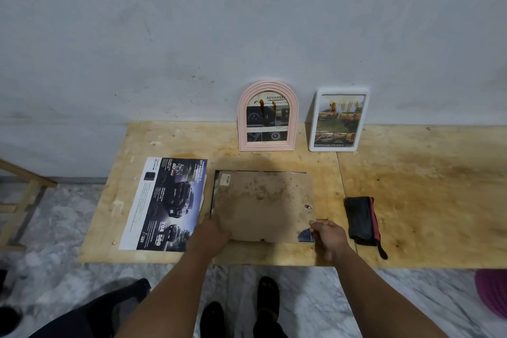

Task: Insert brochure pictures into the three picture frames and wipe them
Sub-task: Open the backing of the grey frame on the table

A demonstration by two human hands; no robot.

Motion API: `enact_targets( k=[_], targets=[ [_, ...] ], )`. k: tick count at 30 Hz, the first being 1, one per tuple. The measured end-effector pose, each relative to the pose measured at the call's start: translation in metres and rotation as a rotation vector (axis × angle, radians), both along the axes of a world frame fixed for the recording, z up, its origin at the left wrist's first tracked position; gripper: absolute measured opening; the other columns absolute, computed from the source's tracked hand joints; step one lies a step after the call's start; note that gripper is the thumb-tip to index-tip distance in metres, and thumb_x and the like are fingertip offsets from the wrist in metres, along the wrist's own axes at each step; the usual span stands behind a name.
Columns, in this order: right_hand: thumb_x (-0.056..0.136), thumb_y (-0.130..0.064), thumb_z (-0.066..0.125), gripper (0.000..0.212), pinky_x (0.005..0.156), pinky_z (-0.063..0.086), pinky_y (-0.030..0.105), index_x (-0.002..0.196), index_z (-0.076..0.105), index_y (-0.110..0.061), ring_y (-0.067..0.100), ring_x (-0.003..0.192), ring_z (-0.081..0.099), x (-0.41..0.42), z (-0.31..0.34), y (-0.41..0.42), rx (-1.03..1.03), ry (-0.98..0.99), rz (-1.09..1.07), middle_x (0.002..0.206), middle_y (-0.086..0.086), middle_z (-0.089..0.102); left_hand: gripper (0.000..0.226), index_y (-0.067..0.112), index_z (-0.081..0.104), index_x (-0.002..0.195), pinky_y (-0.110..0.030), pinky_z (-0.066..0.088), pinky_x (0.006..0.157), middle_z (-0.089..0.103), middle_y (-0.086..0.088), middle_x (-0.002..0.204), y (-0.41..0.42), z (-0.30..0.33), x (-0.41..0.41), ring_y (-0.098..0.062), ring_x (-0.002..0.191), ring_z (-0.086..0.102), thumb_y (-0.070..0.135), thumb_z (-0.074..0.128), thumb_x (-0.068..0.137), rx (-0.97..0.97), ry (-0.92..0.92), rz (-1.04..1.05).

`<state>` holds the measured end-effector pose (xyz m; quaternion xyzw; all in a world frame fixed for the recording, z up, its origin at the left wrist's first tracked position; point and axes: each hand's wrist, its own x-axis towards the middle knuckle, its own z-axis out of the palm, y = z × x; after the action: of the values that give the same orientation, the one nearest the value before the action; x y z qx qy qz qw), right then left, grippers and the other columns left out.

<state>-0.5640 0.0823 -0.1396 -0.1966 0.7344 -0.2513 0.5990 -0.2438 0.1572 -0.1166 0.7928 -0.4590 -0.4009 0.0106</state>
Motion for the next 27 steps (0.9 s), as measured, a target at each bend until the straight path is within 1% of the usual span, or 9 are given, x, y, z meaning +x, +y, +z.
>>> enact_targets(
  k=[3,6,8,11,15,18,22,24,27],
  targets=[
    [0.089,-0.003,0.073,0.011,0.078,0.051,0.039,0.099,0.07,-0.002,0.024,0.076,0.06,0.002,0.001,0.0,-0.012,0.014,-0.002,0.082,0.017,0.069,0.061,0.007,0.047,0.144,-0.041,0.051,0.094,0.058,-0.017,0.135,-0.001,0.002,0.001,-0.038,0.119,0.06,0.037,0.06,0.092,0.004,-0.012,-0.002],
    [0.09,-0.009,0.076,0.009,0.069,0.048,0.032,0.092,0.071,-0.002,0.023,0.068,0.057,0.003,0.001,0.002,-0.027,0.044,-0.009,0.074,0.014,0.065,0.058,0.007,0.05,0.139,-0.042,0.052,0.094,0.057,-0.016,0.134,-0.001,0.003,0.004,-0.038,0.116,0.061,0.039,0.057,0.091,-0.013,-0.015,-0.001],
    [0.09,-0.012,0.076,0.012,0.07,0.047,0.033,0.086,0.072,-0.002,0.024,0.07,0.057,0.004,-0.002,0.002,-0.038,0.078,-0.01,0.073,0.013,0.065,0.054,0.008,0.051,0.138,-0.042,0.051,0.094,0.055,-0.015,0.136,0.0,0.003,0.005,-0.038,0.117,0.06,0.037,0.058,0.092,-0.022,-0.028,-0.009],
    [0.09,-0.014,0.076,0.016,0.077,0.046,0.037,0.079,0.07,-0.004,0.027,0.078,0.057,0.006,-0.008,0.0,-0.029,0.118,0.002,0.076,0.013,0.065,0.05,0.01,0.052,0.136,-0.04,0.049,0.094,0.053,-0.012,0.139,-0.001,0.002,0.006,-0.036,0.12,0.059,0.036,0.059,0.093,-0.017,-0.051,-0.027],
    [0.091,-0.014,0.074,0.018,0.08,0.047,0.041,0.077,0.068,-0.005,0.03,0.081,0.058,0.005,-0.012,-0.002,0.006,0.138,0.025,0.077,0.014,0.065,0.049,0.011,0.051,0.136,-0.041,0.049,0.095,0.051,-0.01,0.142,-0.002,0.002,0.005,-0.036,0.121,0.059,0.036,0.058,0.094,-0.006,-0.07,-0.041],
    [0.092,-0.015,0.073,0.016,0.08,0.047,0.041,0.082,0.068,-0.004,0.031,0.084,0.06,0.004,-0.012,-0.003,0.032,0.141,0.033,0.083,0.017,0.067,0.052,0.011,0.051,0.137,-0.042,0.051,0.096,0.049,-0.009,0.144,-0.002,0.002,0.005,-0.035,0.119,0.059,0.037,0.058,0.093,-0.006,-0.067,-0.053],
    [0.096,-0.017,0.068,0.016,0.075,0.045,0.037,0.09,0.069,-0.002,0.03,0.082,0.059,0.005,-0.009,-0.006,0.044,0.132,0.055,0.082,0.016,0.065,0.05,0.013,0.053,0.136,-0.043,0.052,0.095,0.049,-0.007,0.143,-0.001,0.002,0.007,-0.033,0.117,0.059,0.037,0.056,0.093,-0.004,-0.063,-0.064],
    [0.097,-0.017,0.066,0.018,0.076,0.044,0.036,0.094,0.069,0.001,0.03,0.083,0.059,0.006,-0.008,-0.006,0.045,0.141,0.065,0.085,0.017,0.065,0.048,0.014,0.053,0.136,-0.043,0.051,0.095,0.049,-0.006,0.143,-0.001,0.001,0.008,-0.033,0.117,0.059,0.036,0.055,0.094,-0.011,-0.059,-0.063],
    [0.099,-0.016,0.063,0.017,0.078,0.042,0.035,0.095,0.068,0.0,0.026,0.082,0.058,0.007,-0.002,-0.005,0.048,0.168,0.082,0.093,0.018,0.067,0.047,0.015,0.052,0.137,-0.043,0.051,0.094,0.049,-0.005,0.144,0.001,0.001,0.008,-0.033,0.118,0.059,0.035,0.055,0.095,-0.017,-0.064,-0.07]
  ],
)
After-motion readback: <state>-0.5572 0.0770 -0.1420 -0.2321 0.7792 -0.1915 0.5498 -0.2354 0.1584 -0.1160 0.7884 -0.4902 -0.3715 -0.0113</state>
